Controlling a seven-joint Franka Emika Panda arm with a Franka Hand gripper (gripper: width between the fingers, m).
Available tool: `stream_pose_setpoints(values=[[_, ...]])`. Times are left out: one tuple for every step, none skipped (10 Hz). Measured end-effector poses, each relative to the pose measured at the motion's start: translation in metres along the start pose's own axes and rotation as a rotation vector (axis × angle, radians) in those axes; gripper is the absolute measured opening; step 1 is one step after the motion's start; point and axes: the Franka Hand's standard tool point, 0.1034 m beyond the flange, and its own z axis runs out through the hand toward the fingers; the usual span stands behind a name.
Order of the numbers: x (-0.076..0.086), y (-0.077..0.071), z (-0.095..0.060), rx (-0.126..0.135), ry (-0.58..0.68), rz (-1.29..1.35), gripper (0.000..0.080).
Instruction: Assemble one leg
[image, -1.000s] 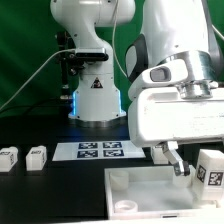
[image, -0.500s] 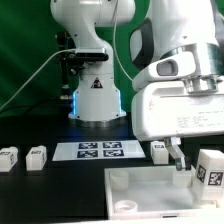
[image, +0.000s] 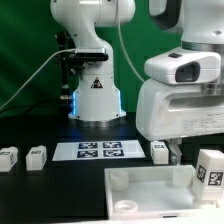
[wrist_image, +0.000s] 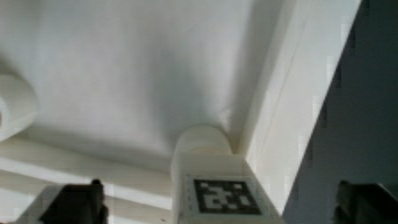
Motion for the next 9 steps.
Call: stream_pose_setpoints(values=[[0.0, 0.0, 0.001, -0.001, 0.011, 0.0, 0.0649], [0.0, 0.0, 0.002, -0.001, 0.01, 0.0, 0.0649], [0.001, 0.001, 0.003, -0.001, 0.01, 0.002, 0.0649], [0.003, 0.005, 0.009, -0.001, 0.008, 0.008, 0.0649], [0.009, 0.007, 0.011, -0.002, 0.006, 0.018, 0.0649], [0.015, 0.006, 0.011, -0.002, 0.01, 0.029, 0.0649], [0.016, 0.004, 0.01, -0.002, 0.012, 0.043, 0.0649], [0.015, 0.004, 0.012, -0.002, 0.009, 0.06, 0.0649], [0.015, 0.004, 0.012, -0.002, 0.009, 0.061, 0.0649]])
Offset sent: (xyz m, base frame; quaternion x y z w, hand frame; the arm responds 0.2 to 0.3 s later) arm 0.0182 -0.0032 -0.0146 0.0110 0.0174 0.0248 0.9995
